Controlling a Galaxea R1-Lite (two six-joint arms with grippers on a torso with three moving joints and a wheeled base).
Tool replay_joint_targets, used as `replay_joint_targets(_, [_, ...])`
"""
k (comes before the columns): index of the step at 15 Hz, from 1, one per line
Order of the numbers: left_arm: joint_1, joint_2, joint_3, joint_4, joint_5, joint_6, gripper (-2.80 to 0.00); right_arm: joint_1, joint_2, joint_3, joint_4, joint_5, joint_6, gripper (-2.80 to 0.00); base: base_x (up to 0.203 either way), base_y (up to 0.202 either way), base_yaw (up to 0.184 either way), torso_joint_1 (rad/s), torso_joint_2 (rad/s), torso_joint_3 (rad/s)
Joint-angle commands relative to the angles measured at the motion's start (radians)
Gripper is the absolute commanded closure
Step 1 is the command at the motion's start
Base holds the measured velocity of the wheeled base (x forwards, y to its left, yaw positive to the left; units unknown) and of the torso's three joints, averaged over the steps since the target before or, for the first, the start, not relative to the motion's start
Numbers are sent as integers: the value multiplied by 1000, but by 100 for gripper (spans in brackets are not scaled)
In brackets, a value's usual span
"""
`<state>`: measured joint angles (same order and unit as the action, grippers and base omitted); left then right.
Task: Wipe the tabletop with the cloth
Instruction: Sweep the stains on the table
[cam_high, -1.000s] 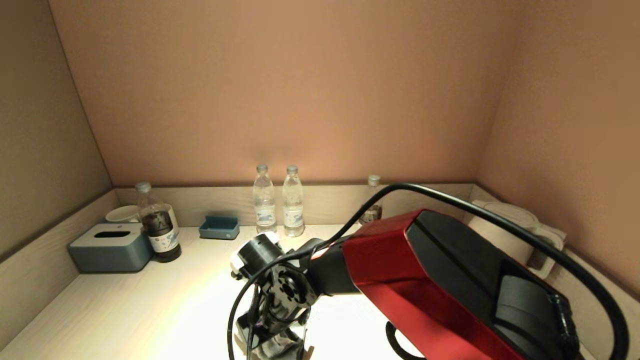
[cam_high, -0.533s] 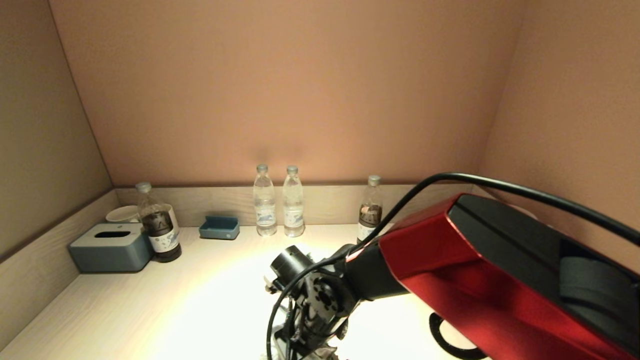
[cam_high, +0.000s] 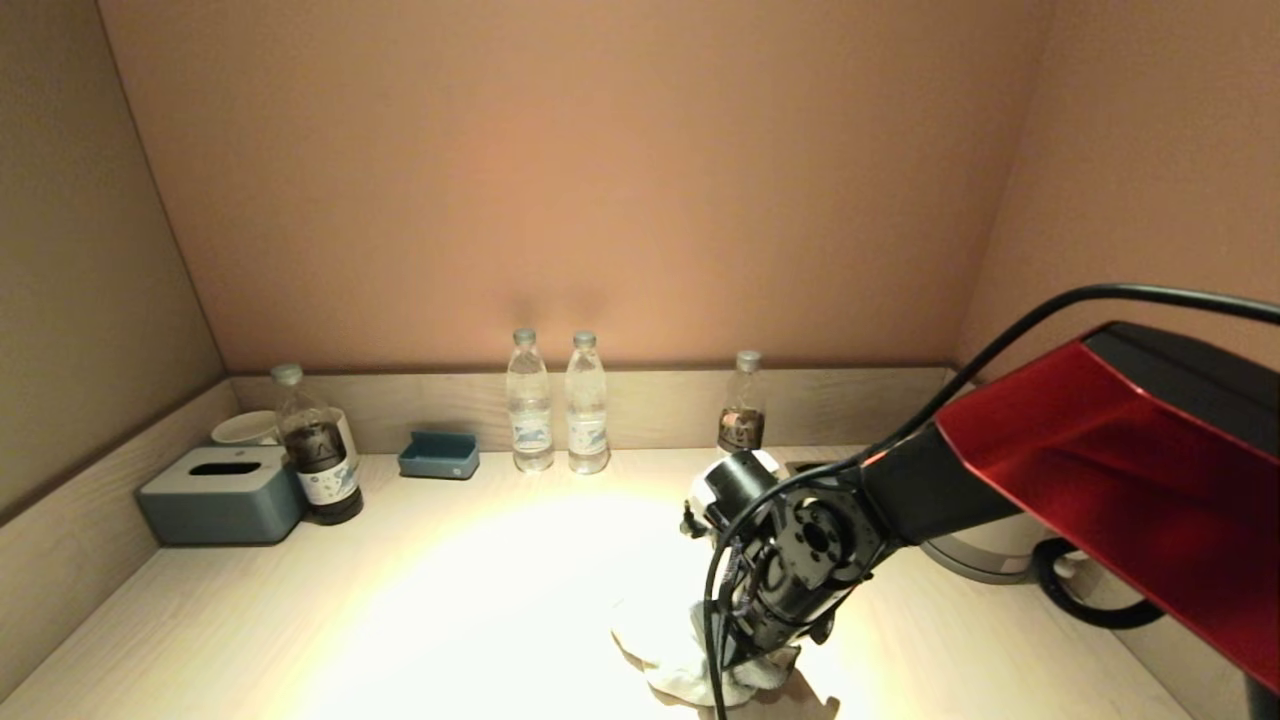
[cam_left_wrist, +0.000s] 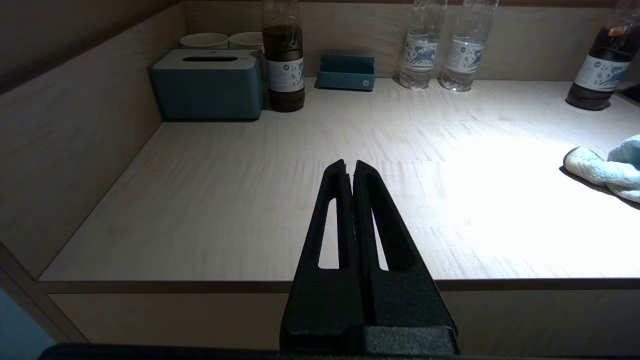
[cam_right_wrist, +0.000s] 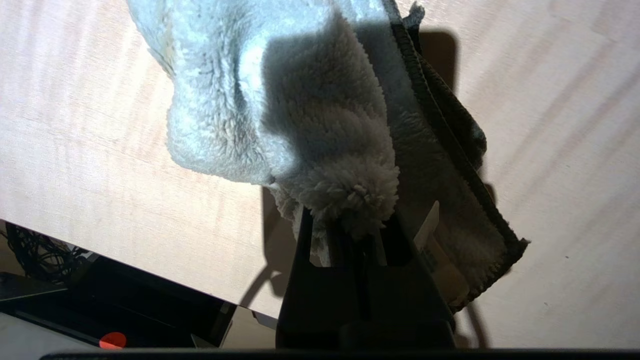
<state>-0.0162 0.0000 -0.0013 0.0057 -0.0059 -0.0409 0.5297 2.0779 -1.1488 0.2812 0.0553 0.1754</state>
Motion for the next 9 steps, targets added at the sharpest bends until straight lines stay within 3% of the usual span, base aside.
replay_joint_targets(1, [1,0,0,0,0,-1,0,-69,-57,48,-26,1,-31,0,0,0,0,0,0,0])
replay_joint_targets(4, [1,0,0,0,0,-1,0,-125,-92,94,-29,2,-53,0,0,0,0,0,0,0])
replay_joint_targets(9, [1,0,0,0,0,-1,0,-330,-207,267,-44,29,-101,0,0,0,0,0,0,0])
